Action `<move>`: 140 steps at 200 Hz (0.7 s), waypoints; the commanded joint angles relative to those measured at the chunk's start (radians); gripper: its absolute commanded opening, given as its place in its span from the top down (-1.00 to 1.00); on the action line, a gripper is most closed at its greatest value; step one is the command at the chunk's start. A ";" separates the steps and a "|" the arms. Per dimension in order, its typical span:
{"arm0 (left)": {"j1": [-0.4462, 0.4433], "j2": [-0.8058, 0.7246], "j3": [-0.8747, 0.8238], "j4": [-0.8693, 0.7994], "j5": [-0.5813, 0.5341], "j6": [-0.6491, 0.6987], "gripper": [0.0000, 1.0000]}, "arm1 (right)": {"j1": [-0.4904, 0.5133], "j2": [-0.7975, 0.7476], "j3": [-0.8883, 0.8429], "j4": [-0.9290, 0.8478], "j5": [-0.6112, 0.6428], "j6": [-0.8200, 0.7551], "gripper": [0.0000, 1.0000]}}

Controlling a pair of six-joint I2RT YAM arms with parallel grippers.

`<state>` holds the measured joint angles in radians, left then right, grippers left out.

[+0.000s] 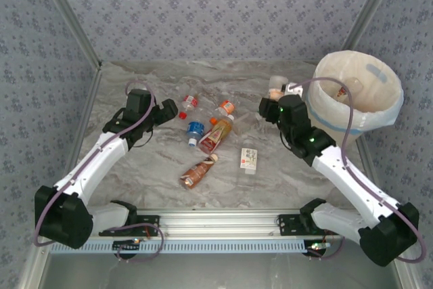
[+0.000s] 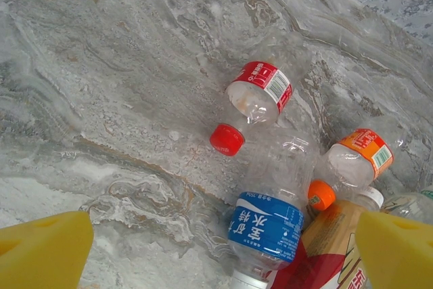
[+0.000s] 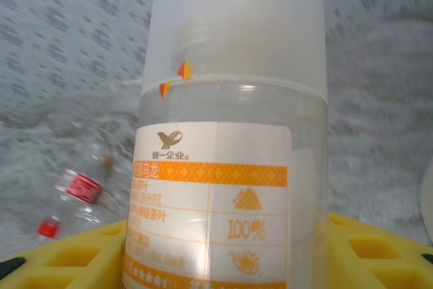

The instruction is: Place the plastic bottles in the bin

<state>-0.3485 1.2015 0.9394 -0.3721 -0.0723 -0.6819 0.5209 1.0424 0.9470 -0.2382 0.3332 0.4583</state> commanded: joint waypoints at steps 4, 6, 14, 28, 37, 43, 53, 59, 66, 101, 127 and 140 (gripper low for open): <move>0.005 0.016 0.042 -0.004 0.000 -0.005 -0.99 | -0.039 -0.008 0.161 -0.091 -0.084 -0.132 -0.11; 0.005 0.017 0.042 -0.004 0.001 -0.005 -0.99 | -0.045 -0.005 0.174 -0.098 -0.088 -0.137 -0.11; 0.006 0.019 0.041 -0.001 0.003 -0.007 -0.99 | -0.065 0.003 0.214 -0.114 -0.111 -0.157 -0.11; 0.006 0.025 0.042 0.003 0.009 -0.008 -0.99 | -0.111 0.018 0.289 -0.131 -0.159 -0.183 -0.11; 0.005 0.026 0.042 0.003 0.011 -0.008 -0.99 | -0.148 0.029 0.337 -0.148 -0.187 -0.192 -0.11; 0.005 0.027 0.042 0.001 0.012 -0.007 -0.99 | -0.174 0.037 0.367 -0.161 -0.208 -0.194 -0.11; 0.006 0.026 0.042 0.000 0.011 -0.006 -0.99 | -0.224 0.050 0.406 -0.180 -0.235 -0.193 -0.11; 0.006 0.024 0.041 -0.002 0.009 -0.003 -0.99 | -0.253 0.057 0.424 -0.188 -0.247 -0.194 -0.11; 0.006 0.023 0.041 -0.004 0.008 -0.003 -0.99 | -0.284 0.065 0.443 -0.197 -0.250 -0.195 -0.11; 0.006 0.017 0.030 -0.005 -0.001 -0.003 -0.99 | -0.475 0.113 0.545 -0.275 -0.344 -0.195 -0.11; 0.008 0.021 0.027 -0.003 -0.005 -0.005 -0.99 | -0.602 0.152 0.615 -0.371 -0.412 -0.202 -0.14; 0.008 0.026 0.029 0.001 -0.003 -0.007 -0.99 | -0.664 0.170 0.631 -0.419 -0.428 -0.194 -0.15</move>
<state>-0.3485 1.2263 0.9394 -0.3717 -0.0689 -0.6819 -0.0566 1.1946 1.5166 -0.5411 -0.0101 0.2783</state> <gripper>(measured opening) 0.994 0.587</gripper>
